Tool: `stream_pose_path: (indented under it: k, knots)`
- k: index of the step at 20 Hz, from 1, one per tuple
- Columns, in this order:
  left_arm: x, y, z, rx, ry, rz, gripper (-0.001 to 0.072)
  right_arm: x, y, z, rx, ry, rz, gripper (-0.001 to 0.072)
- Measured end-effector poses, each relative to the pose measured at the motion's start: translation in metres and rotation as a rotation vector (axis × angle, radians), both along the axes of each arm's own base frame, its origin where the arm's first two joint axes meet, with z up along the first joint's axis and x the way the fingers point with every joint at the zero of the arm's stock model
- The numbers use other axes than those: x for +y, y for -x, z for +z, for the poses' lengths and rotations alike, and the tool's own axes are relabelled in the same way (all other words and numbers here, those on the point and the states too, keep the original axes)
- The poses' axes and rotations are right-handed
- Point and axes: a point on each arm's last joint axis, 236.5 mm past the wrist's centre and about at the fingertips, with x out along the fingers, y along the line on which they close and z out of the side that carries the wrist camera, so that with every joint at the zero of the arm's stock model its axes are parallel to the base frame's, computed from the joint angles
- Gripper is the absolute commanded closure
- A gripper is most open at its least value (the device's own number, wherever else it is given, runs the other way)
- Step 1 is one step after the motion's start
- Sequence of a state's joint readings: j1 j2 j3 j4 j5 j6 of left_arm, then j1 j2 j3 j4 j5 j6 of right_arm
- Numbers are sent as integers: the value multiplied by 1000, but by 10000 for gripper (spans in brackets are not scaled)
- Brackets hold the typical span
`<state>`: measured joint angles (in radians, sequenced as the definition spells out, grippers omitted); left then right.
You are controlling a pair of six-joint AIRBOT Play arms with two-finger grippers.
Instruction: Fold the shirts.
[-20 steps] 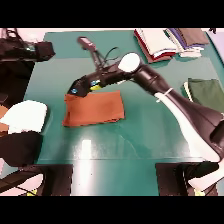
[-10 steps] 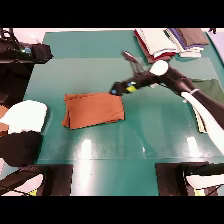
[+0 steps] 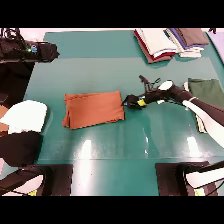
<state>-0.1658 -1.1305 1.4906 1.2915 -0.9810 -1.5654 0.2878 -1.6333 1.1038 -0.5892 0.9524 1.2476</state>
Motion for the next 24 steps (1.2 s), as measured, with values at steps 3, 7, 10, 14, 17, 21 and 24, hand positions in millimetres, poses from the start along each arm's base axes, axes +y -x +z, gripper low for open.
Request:
stream_pose_path:
  k: [3, 7, 10, 14, 17, 21, 24]
  knots:
    - [-2, 2, -1, 8, 2, -7, 684, 43, -1, -11, 16, -33, 56, 543]
    - [-6, 5, -3, 22, 14, -18, 685, 91, -5, -9, -53, -46, 152, 694]
    - [-21, 10, -3, 27, 22, -55, 685, 87, -28, 14, -156, -22, 165, 694]
    - [-60, 25, -2, 24, 23, -149, 685, 5, -77, 58, -271, 63, 49, 694]
    - [-83, 35, 1, 8, 21, -207, 684, -99, -104, 90, -324, 144, -106, 694]
    - [-97, 41, 3, 0, 26, -240, 685, -244, -115, 126, -355, 224, -367, 694]
    - [-100, 42, 4, 0, 35, -243, 685, -334, -106, 140, -361, 273, -544, 694]
